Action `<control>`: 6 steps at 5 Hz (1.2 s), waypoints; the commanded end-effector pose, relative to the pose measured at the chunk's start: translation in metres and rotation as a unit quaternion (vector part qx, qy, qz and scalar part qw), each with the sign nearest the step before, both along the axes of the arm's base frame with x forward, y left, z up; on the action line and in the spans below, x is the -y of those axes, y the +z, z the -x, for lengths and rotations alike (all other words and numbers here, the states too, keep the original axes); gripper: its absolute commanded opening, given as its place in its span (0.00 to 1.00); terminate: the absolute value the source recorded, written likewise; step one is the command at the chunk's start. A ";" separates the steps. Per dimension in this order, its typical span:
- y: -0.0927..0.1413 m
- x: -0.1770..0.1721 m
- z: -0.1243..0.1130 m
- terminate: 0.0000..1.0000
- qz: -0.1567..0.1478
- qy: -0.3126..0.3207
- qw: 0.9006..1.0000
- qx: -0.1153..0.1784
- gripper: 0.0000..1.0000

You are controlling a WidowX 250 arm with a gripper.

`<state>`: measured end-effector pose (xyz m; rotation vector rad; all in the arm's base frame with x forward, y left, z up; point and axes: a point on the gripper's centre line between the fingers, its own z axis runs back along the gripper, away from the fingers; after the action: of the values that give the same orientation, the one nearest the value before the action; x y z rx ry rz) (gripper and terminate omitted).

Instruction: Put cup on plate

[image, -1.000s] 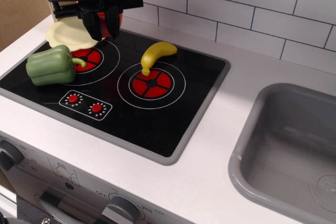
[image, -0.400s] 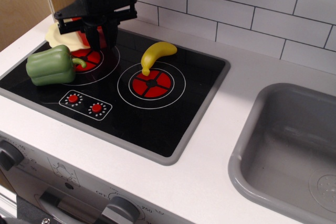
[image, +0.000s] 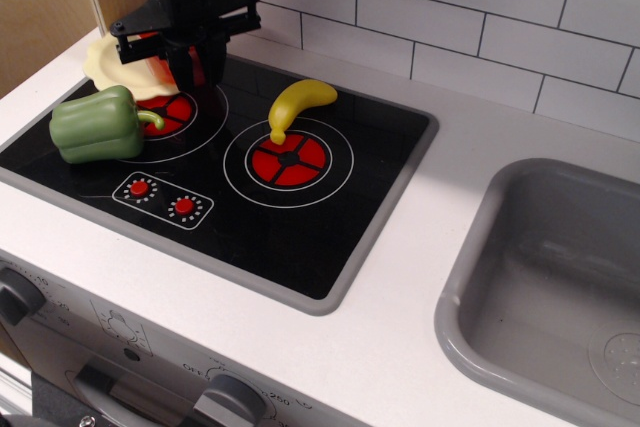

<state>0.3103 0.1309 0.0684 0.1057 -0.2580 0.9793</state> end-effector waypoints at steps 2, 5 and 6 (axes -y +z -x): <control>0.019 -0.020 -0.005 0.00 -0.008 0.018 0.999 0.031 0.00; 0.016 -0.014 -0.001 0.00 -0.001 0.017 1.000 0.021 1.00; 0.018 -0.010 0.000 0.00 -0.018 0.006 1.000 0.025 1.00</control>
<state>0.3134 0.1365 0.0632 0.1244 -0.2551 0.9856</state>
